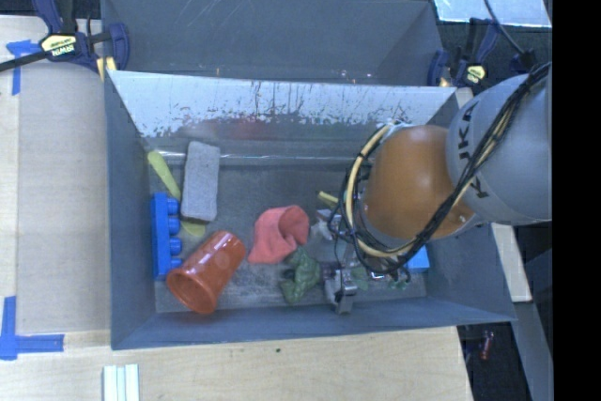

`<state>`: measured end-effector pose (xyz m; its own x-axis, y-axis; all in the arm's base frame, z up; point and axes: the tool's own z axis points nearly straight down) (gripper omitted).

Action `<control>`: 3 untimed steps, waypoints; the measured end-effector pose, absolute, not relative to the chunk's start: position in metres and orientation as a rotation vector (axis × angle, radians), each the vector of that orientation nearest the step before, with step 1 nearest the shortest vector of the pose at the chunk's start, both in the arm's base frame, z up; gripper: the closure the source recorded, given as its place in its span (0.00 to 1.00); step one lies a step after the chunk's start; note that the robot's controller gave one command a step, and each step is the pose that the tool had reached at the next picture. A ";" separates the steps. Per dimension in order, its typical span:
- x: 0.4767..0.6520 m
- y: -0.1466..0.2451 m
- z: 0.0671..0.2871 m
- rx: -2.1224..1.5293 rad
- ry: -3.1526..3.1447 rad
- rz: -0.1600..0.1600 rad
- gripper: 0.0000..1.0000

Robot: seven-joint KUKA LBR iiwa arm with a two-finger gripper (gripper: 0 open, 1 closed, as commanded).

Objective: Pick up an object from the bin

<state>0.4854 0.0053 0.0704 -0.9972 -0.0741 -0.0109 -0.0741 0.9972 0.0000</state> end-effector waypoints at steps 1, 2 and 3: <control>0.483 0.028 0.070 -0.209 3.124 0.000 1.00; 0.483 0.028 0.070 -0.209 3.124 0.000 1.00; 0.482 0.028 0.079 -0.208 3.126 -0.001 1.00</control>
Offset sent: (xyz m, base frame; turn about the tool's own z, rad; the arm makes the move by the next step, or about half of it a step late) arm 0.0000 0.0000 0.0000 0.0000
